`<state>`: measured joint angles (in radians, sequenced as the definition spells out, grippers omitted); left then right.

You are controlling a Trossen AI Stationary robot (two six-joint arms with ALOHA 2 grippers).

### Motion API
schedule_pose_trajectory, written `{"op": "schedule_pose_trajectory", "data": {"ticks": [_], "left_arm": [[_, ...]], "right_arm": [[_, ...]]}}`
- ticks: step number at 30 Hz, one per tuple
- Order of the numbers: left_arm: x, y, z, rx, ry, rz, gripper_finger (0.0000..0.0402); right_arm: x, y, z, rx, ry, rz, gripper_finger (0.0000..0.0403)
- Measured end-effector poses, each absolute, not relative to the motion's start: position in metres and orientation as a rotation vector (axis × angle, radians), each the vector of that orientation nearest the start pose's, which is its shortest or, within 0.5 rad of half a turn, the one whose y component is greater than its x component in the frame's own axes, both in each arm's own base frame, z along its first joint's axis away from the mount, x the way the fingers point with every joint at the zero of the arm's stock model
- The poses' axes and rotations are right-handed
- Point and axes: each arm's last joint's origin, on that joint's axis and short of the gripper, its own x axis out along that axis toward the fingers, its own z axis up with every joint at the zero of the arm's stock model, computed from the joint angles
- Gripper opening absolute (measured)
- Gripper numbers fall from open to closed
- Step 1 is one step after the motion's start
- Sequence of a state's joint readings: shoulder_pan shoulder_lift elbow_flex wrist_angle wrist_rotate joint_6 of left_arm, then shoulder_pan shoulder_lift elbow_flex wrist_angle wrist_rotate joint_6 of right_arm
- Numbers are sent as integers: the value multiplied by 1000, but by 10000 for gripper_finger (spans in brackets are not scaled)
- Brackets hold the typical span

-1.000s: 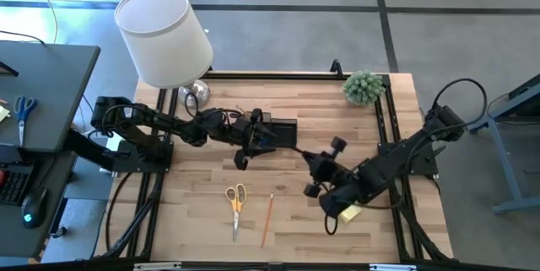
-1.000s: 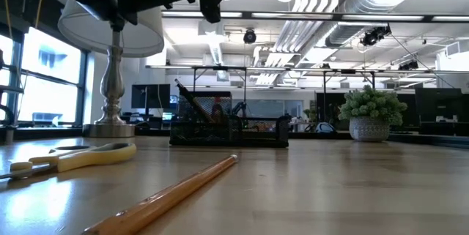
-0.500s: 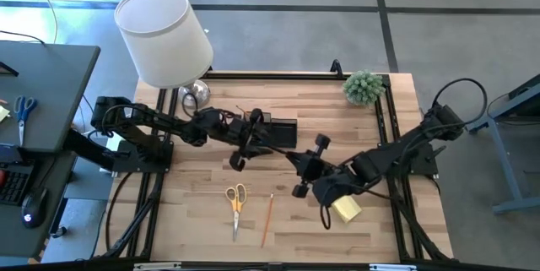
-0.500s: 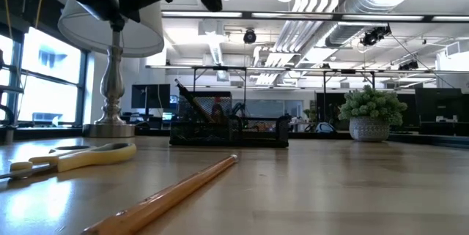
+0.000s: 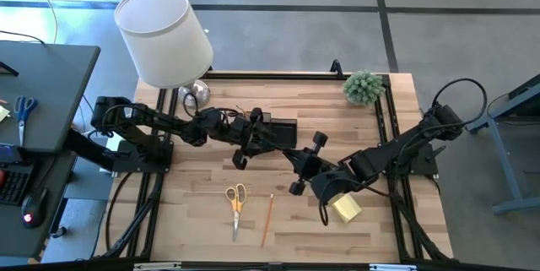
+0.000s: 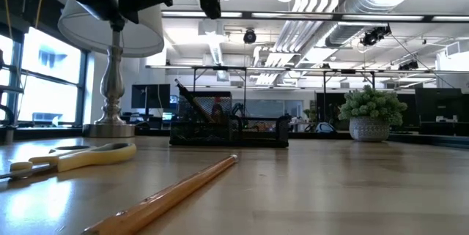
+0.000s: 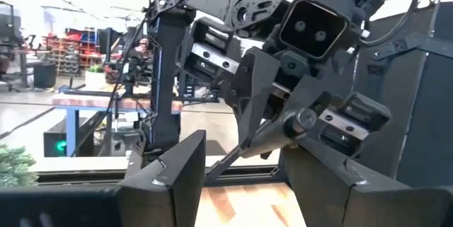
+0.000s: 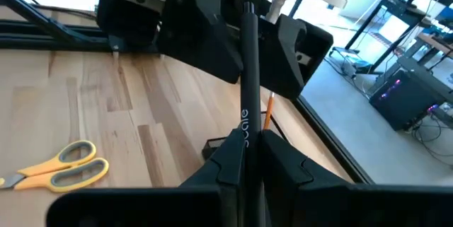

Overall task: Pick and place office supplies into organizer
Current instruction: Put the black pen into the desk organizer

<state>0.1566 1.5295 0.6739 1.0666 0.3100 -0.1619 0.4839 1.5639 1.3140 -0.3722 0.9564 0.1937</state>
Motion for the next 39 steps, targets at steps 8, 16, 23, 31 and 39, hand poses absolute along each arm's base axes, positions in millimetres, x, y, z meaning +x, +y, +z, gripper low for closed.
{"op": "schedule_pose_trajectory", "data": {"ticks": [8,16,23,31,39], "left_arm": [[306,40,242,-114,-201,-163,177],[306,39,243,-129,-205,-167,101],[305,38,244,-126,-213,-219,12],[305,38,246,-133,-225,-223,60],[305,38,245,-146,-220,-216,35]], "right_arm": [[311,137,316,-224,421,-506,20],[311,135,316,-232,417,-528,22],[311,135,316,-229,414,-530,22],[312,134,314,-223,432,-508,22],[313,131,314,-213,433,-513,23]]}}
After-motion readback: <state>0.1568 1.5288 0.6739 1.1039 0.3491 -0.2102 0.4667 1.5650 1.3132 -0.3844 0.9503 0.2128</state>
